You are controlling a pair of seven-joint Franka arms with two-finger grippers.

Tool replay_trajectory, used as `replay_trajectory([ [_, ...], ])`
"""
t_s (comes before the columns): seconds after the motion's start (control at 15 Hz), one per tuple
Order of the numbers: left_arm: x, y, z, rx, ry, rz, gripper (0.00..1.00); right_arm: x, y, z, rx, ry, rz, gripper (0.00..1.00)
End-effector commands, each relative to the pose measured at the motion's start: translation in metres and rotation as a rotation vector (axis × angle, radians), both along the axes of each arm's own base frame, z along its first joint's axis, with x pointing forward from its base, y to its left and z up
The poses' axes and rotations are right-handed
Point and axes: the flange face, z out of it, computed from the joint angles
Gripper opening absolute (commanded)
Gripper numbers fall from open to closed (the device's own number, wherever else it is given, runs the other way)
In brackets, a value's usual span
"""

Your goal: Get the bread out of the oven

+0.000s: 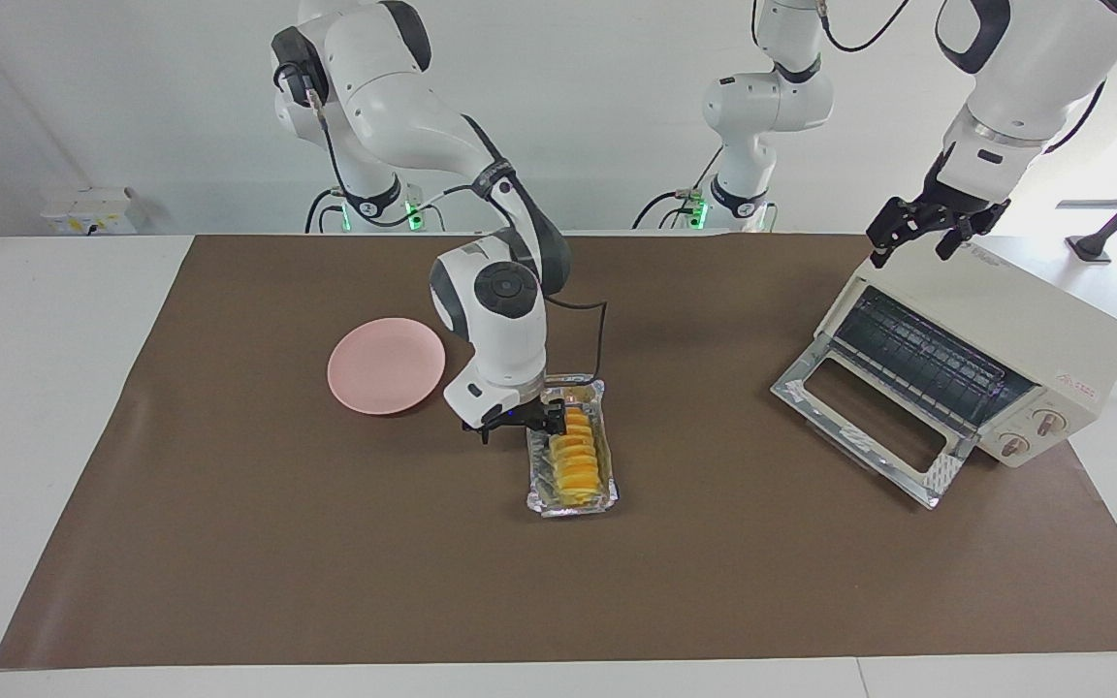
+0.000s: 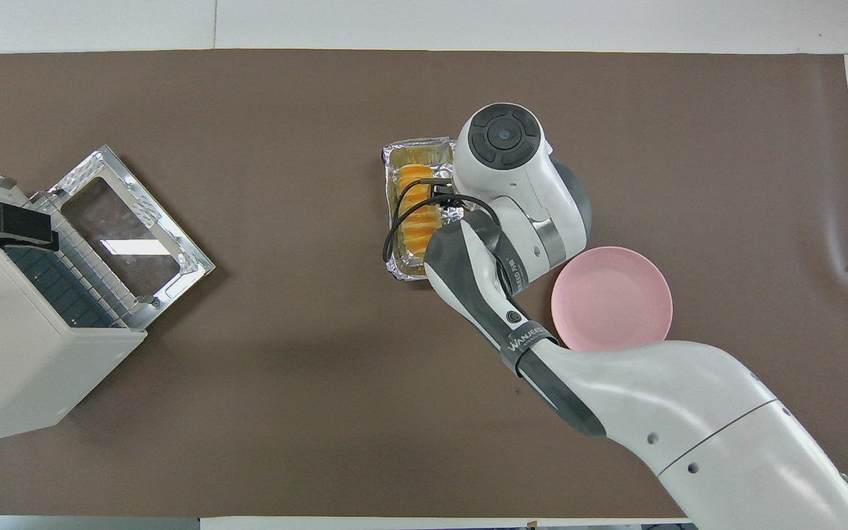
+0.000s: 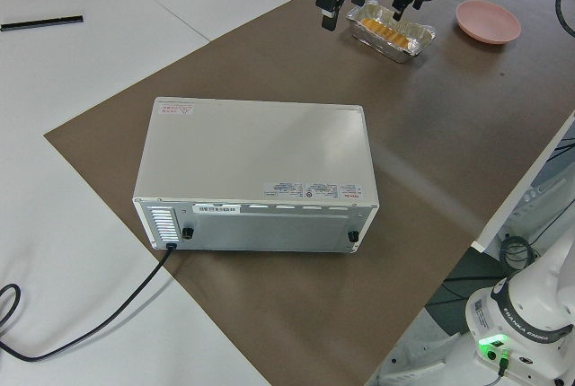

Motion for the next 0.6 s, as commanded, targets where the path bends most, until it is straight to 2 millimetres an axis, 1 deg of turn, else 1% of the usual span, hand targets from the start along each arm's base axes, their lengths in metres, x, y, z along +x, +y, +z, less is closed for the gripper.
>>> replay_trajectory([
  [0.0, 0.002, -0.005, 0.002, -0.023, 0.026, -0.011, 1.00, 0.008, -0.001, 0.001, -0.003, -0.023, 0.069, 1.00],
  [0.07, 0.002, -0.005, 0.003, -0.021, 0.026, -0.013, 1.00, 0.009, -0.001, 0.001, 0.002, -0.031, 0.069, 1.00],
  [0.2, 0.001, -0.013, 0.003, -0.023, 0.031, -0.028, 1.00, 0.008, 0.000, -0.003, 0.002, -0.032, 0.072, 1.00],
  [0.4, 0.002, -0.014, 0.002, -0.023, 0.025, -0.028, 1.00, 0.009, -0.001, -0.007, 0.002, -0.029, 0.070, 0.99],
  [0.53, 0.001, -0.013, 0.002, -0.021, 0.026, -0.027, 1.00, 0.010, -0.005, -0.009, 0.007, -0.035, 0.064, 0.97],
])
